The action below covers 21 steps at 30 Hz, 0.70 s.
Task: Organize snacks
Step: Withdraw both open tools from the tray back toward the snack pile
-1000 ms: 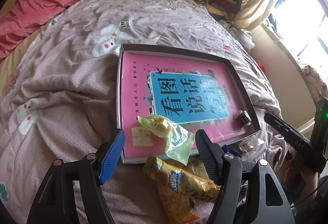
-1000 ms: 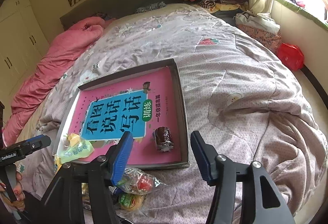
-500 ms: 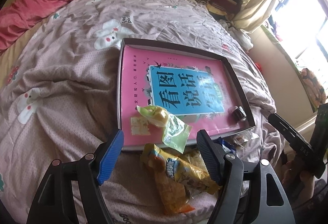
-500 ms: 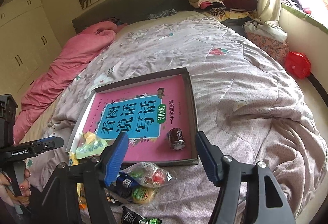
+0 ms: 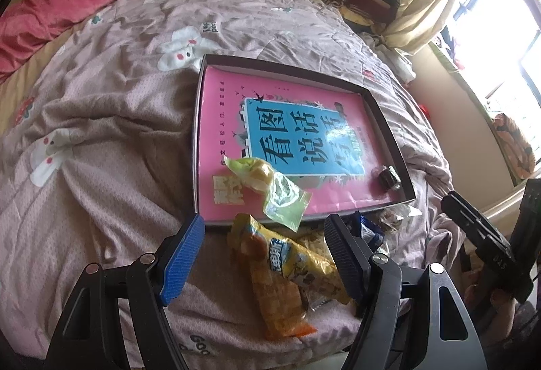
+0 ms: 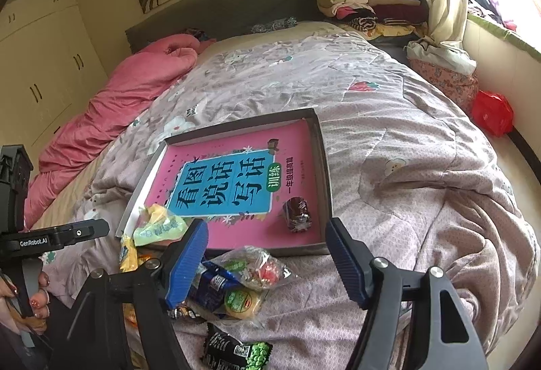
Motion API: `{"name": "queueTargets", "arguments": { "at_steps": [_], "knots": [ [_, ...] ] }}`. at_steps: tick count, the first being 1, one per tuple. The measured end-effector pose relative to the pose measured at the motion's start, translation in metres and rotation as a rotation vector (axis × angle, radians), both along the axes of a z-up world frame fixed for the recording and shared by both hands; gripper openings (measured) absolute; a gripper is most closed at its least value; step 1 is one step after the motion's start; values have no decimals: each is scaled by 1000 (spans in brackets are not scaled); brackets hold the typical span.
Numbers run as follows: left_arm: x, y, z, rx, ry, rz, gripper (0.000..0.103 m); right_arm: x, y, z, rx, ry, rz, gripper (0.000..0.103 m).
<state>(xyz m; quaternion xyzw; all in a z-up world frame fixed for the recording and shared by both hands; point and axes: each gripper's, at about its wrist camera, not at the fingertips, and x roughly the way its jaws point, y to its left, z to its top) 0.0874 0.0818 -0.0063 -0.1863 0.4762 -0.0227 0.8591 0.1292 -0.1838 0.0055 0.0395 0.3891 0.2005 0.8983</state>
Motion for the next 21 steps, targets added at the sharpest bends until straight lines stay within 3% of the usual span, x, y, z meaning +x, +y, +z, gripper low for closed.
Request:
{"name": "queueTargets", "arguments": {
  "at_steps": [21],
  "knots": [
    [-16, -16, -8, 2, 31, -17, 75, -23, 8, -21, -71, 21, 46, 74]
  ]
}}
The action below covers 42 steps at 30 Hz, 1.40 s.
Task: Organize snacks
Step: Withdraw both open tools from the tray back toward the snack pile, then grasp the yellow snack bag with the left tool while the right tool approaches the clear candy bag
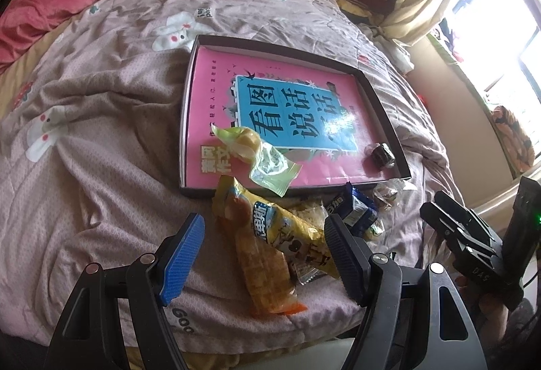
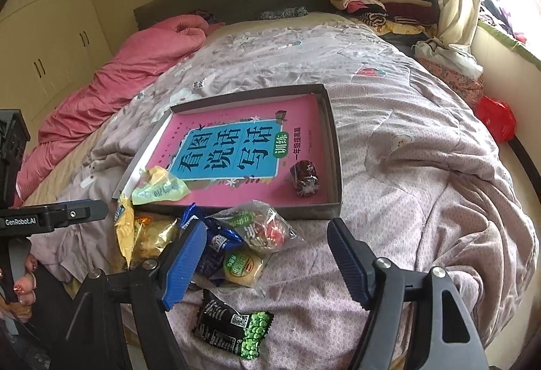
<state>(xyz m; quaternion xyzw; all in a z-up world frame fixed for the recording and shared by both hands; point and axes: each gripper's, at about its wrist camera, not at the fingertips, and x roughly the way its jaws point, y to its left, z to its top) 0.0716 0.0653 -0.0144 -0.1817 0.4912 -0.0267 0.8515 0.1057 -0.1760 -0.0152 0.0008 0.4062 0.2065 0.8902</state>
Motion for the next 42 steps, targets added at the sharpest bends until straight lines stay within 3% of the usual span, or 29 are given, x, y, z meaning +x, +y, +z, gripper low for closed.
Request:
{"name": "queueTargets", "arguments": {
  "at_steps": [19, 32, 42],
  "knots": [
    [5, -6, -11, -25, 37, 5, 75, 6, 5, -15, -74, 12, 2, 74],
    [14, -8, -21, -47, 82, 34, 75, 9, 8, -20, -61, 18, 14, 74],
    [22, -4, -35, -55, 133, 67, 75, 15, 22, -30, -130, 1, 36, 74]
  ]
}}
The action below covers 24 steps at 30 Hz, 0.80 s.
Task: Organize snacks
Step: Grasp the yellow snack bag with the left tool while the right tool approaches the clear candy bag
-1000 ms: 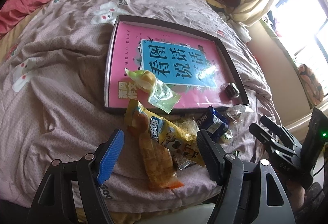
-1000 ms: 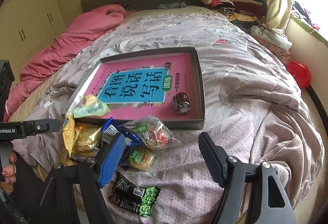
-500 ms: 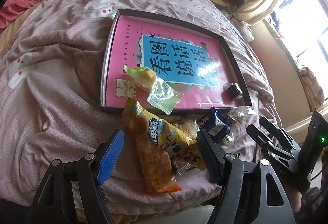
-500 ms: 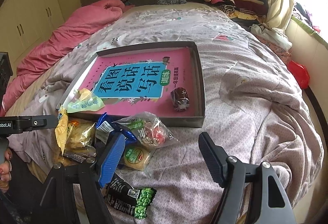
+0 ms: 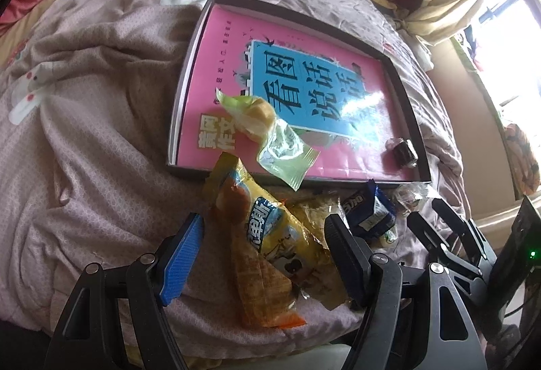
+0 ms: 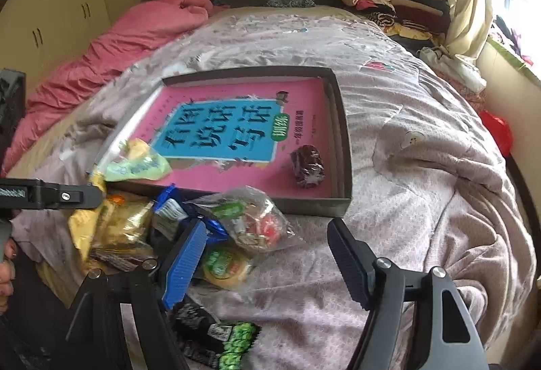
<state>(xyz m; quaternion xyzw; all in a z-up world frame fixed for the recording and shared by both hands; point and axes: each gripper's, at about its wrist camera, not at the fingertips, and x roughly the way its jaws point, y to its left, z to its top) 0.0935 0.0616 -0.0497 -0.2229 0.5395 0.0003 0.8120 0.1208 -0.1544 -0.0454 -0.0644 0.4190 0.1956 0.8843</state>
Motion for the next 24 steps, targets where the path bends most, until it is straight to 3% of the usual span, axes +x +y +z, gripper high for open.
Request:
{"name": "queueTargets", "arguments": {
  "at_steps": [19, 24],
  "knots": [
    [4, 9, -17, -8, 38, 32, 75, 12, -4, -18, 13, 5, -5, 73],
    [4, 16, -22, -30, 39, 46, 75, 14, -2, -20, 24, 6, 6, 67]
  ]
}}
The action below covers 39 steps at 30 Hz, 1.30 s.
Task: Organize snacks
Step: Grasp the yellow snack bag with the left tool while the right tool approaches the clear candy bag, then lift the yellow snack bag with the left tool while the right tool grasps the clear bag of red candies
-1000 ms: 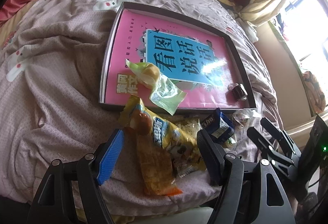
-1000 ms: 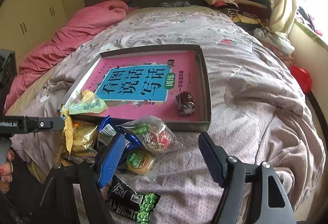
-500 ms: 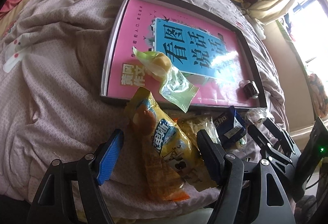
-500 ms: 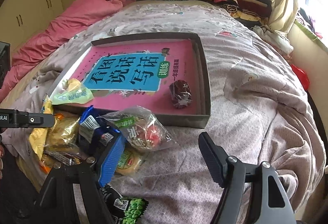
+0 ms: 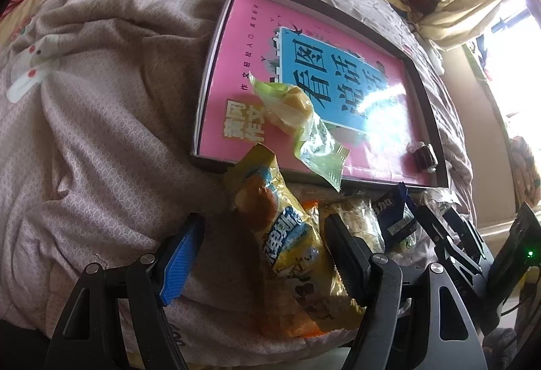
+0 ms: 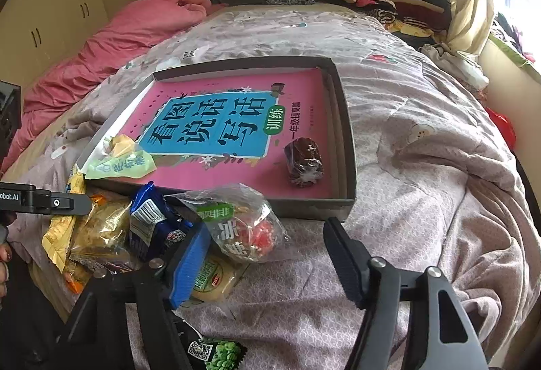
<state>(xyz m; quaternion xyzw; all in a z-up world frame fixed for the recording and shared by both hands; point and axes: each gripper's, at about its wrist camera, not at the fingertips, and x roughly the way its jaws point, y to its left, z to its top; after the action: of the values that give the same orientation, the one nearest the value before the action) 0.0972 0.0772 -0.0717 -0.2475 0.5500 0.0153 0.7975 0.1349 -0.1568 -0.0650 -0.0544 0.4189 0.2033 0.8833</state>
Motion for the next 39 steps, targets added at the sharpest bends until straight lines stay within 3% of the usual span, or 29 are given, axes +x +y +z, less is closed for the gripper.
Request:
{"name": "queueTargets", "arguments": {
  "at_steps": [7, 12, 17, 23, 39],
  "knots": [
    [-2, 0, -2, -9, -5, -1, 72, 3, 0, -5, 16, 13, 18, 44],
    [-4, 2, -3, -16, -6, 1, 62, 2, -1, -4, 30, 9, 27, 43],
    [-5, -2, -1, -25, -18, -26, 45, 2, -6, 0, 49, 3, 17, 41],
    [-9, 0, 2, -42, -39, -25, 37, 1, -6, 2, 58, -1, 18, 41],
    [-15, 7, 12, -101, -93, -21, 33, -1, -9, 6, 83, -1, 16, 40]
  ]
}}
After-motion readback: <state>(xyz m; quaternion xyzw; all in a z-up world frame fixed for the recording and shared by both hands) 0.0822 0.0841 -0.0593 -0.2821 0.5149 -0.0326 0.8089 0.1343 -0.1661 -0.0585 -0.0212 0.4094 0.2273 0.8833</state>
